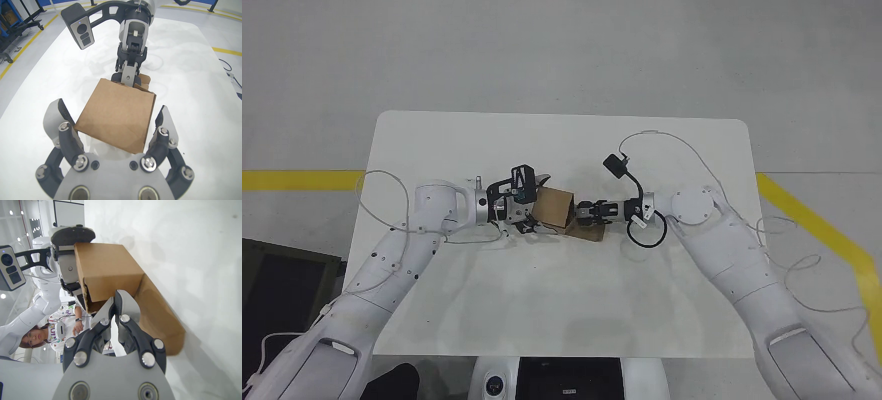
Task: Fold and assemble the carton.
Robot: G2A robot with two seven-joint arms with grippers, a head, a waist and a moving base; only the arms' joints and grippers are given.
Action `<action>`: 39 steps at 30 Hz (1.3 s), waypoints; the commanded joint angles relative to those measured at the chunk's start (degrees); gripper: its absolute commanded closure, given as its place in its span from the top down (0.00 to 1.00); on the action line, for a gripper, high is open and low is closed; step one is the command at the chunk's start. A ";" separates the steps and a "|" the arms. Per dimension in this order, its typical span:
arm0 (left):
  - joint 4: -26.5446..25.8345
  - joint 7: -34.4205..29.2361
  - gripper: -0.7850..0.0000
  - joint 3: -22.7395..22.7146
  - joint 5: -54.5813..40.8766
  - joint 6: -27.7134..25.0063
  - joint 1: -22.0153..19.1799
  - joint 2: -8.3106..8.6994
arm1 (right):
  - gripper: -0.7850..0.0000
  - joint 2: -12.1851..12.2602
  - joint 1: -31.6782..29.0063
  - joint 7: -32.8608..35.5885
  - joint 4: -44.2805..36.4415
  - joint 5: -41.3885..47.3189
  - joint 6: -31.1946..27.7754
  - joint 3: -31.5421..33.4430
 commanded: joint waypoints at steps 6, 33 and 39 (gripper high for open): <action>-0.14 0.10 1.00 -0.17 0.12 -0.03 0.09 0.03 | 0.00 4.05 -6.95 1.63 -11.44 -5.43 6.39 8.81; -0.93 -0.17 1.00 -0.90 0.08 -0.09 0.68 0.17 | 0.34 5.13 -9.91 2.09 -13.74 -7.66 12.11 8.11; -1.04 -0.27 1.00 -0.96 0.04 -0.09 0.74 0.16 | 0.34 4.02 -7.42 2.69 -11.37 -5.13 9.97 5.11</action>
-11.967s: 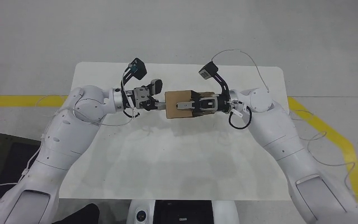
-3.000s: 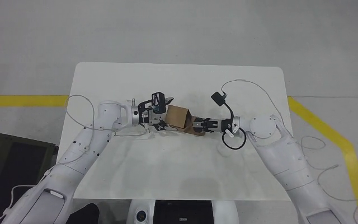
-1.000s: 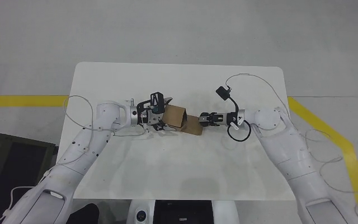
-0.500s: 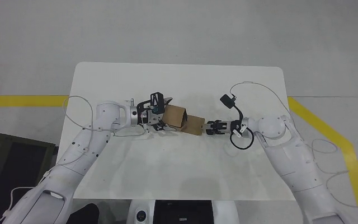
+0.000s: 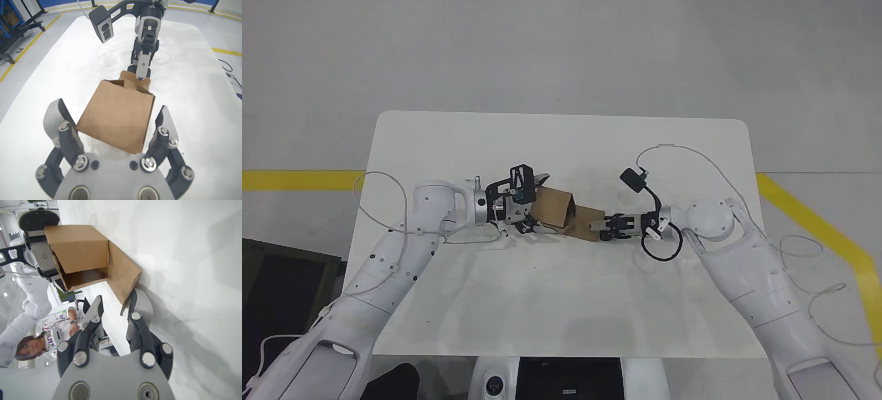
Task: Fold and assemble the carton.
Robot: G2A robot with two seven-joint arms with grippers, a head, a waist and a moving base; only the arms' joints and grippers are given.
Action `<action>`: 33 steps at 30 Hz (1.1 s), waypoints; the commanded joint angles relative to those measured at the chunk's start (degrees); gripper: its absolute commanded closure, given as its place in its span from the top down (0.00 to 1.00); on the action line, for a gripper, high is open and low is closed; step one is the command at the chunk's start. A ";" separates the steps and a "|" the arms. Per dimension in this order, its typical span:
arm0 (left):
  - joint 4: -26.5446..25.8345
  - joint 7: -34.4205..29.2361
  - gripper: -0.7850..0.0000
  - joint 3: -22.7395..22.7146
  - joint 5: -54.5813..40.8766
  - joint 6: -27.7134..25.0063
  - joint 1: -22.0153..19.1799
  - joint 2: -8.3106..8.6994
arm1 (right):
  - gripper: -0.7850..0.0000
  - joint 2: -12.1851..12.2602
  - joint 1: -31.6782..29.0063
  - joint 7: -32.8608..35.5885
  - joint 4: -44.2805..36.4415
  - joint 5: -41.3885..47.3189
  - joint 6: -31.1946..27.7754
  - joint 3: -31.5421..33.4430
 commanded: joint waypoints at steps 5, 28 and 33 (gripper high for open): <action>-0.05 -0.18 1.00 0.01 0.00 0.11 0.00 -0.03 | 0.34 -0.79 1.90 -0.20 1.80 2.44 -2.11 -1.54; 0.29 -0.07 1.00 -0.11 0.48 -0.04 0.04 -0.02 | 0.31 -0.76 0.80 0.73 0.95 11.56 -7.73 0.49; -0.02 -0.22 1.00 -0.09 0.67 -0.10 0.03 -0.02 | 0.32 -1.29 1.98 0.51 1.64 12.35 -8.32 -0.80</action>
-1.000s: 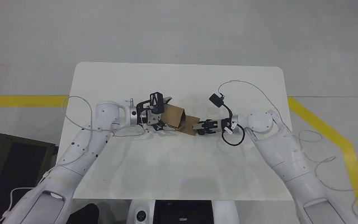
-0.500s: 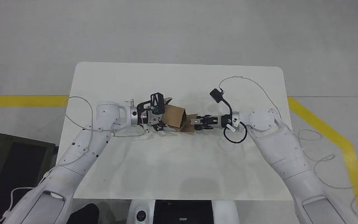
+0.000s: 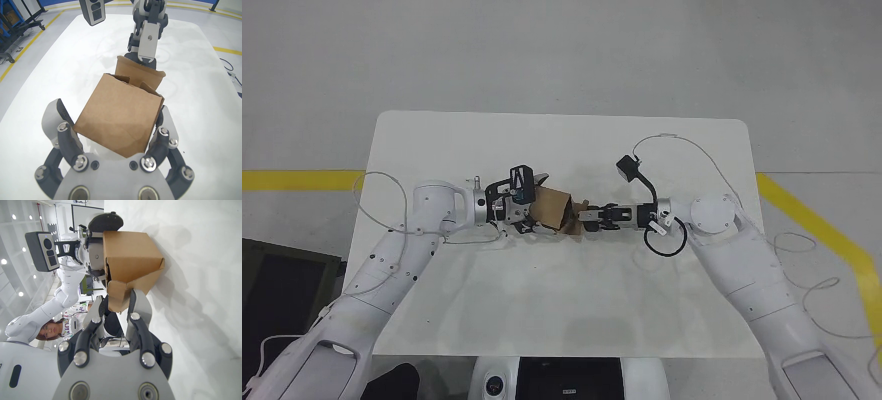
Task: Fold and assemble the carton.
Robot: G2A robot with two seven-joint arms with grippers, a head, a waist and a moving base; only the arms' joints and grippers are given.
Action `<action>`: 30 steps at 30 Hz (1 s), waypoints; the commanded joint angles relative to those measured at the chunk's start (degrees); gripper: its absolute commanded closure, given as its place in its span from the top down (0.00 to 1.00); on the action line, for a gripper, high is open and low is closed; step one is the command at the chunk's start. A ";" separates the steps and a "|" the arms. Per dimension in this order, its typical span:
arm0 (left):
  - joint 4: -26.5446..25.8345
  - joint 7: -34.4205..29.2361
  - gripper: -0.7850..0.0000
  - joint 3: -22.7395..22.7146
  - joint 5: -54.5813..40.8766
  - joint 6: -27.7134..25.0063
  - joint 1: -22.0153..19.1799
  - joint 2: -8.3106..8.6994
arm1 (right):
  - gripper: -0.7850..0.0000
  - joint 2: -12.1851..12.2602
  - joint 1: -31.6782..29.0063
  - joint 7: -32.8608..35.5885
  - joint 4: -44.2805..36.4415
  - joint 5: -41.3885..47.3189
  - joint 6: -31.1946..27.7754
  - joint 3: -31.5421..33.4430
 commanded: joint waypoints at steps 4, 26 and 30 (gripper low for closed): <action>-0.16 -0.13 1.00 0.04 0.15 -0.15 0.03 0.01 | 0.33 -0.42 0.88 -0.57 1.30 0.62 -0.62 -0.88; 0.03 -0.39 1.00 0.15 0.72 -0.19 0.10 0.03 | 0.17 -2.58 4.76 -2.74 8.17 1.36 -2.07 -4.97; 0.08 -0.47 1.00 0.15 0.74 -0.37 0.07 0.03 | 0.15 -2.57 4.91 -3.04 8.00 0.26 -1.43 -4.97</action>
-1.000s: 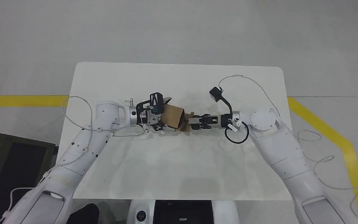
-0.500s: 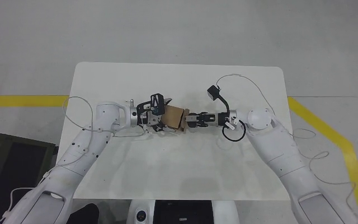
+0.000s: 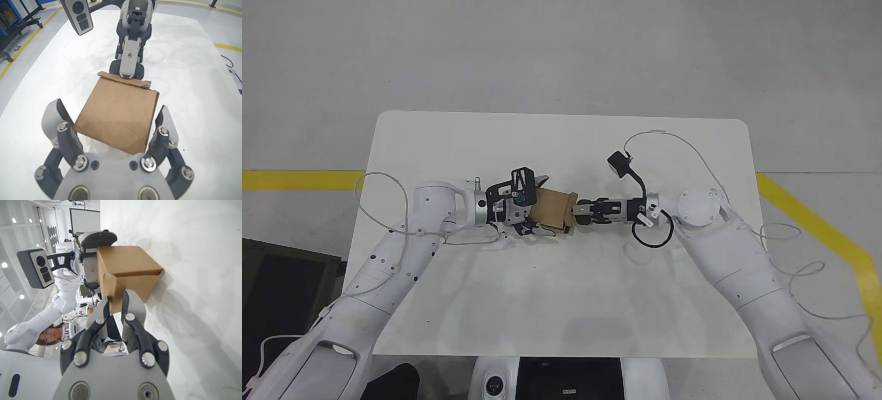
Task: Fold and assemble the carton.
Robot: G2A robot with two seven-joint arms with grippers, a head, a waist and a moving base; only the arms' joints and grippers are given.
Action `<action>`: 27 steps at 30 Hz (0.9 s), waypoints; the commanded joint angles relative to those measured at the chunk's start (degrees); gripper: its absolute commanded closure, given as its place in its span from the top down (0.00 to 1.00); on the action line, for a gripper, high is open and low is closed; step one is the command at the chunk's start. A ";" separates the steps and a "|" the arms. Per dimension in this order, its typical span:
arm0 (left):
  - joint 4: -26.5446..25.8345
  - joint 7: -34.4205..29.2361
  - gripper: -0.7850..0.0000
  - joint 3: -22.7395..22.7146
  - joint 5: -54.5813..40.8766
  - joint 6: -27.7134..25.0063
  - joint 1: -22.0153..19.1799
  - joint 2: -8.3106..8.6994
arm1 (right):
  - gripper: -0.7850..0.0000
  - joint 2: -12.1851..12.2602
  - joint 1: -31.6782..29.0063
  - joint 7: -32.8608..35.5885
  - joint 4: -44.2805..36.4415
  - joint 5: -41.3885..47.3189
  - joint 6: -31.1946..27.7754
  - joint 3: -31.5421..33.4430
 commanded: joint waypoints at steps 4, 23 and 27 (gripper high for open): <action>0.05 -0.04 1.00 0.00 0.00 -0.08 -0.02 0.01 | 0.13 0.13 -0.16 -0.07 -0.72 -0.71 0.53 0.36; 0.12 0.13 1.00 0.12 0.34 -0.02 -0.03 0.00 | 0.17 0.72 -0.50 0.55 -3.33 -4.10 3.28 1.37; 0.16 0.18 1.00 0.10 0.30 0.10 0.00 0.00 | 0.15 0.73 -0.43 0.59 -3.44 -4.56 3.87 1.33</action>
